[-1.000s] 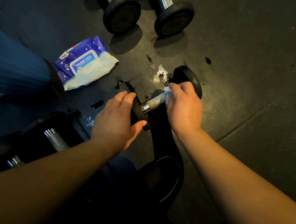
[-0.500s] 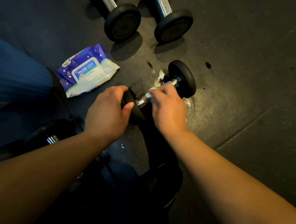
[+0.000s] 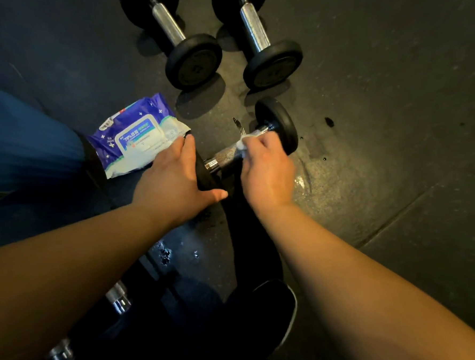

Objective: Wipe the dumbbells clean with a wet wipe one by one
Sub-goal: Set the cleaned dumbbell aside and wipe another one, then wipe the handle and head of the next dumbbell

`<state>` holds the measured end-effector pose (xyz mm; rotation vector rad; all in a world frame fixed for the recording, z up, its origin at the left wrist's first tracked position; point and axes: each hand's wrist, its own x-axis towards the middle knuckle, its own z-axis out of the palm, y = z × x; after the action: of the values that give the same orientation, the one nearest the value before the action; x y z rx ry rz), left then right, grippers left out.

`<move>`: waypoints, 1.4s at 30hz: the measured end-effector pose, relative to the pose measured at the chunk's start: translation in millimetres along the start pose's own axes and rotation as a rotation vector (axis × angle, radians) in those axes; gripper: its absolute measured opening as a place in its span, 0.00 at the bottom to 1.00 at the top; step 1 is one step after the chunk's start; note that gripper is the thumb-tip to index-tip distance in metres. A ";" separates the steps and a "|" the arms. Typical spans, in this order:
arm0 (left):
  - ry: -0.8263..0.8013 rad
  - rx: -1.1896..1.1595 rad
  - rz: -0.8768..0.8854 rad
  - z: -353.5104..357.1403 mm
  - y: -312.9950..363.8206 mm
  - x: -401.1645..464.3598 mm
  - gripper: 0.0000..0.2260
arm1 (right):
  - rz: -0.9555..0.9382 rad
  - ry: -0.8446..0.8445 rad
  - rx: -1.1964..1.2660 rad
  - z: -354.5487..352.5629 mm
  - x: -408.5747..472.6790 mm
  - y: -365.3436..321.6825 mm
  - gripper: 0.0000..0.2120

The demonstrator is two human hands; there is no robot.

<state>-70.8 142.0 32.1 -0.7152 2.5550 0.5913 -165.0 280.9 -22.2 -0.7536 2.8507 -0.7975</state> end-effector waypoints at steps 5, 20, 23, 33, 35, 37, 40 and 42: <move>-0.002 0.039 -0.031 -12.0 -5.5 22.0 0.54 | -0.009 -0.003 0.041 9.8 7.2 -3.5 0.10; -0.043 0.469 0.104 -4.5 45.2 86.1 0.16 | 0.516 0.212 0.501 -35.1 -23.3 26.0 0.11; -0.087 0.452 0.114 -1.9 44.6 89.9 0.16 | 0.656 0.319 0.610 -46.1 -27.8 39.4 0.14; -0.212 -0.360 -0.099 19.0 145.1 85.1 0.18 | 0.873 0.502 0.752 -71.8 -36.1 71.4 0.11; -0.169 -0.523 -0.172 36.4 173.5 91.5 0.16 | 0.872 0.580 0.699 -79.1 -32.3 81.1 0.11; -0.094 -0.733 -0.312 54.0 194.7 97.7 0.18 | 0.883 0.706 0.621 -90.1 -28.8 95.9 0.10; -0.013 -0.921 -0.497 68.3 215.3 105.7 0.22 | 0.931 0.850 0.536 -106.9 -29.3 124.9 0.08; 0.004 -0.995 -0.571 70.8 222.5 112.2 0.22 | 0.971 0.879 0.572 -112.4 -30.8 139.1 0.09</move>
<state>-263.7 307.2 -18.8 -1.6552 1.7699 1.6263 -222.4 451.3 2.4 1.2143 2.6818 -1.8324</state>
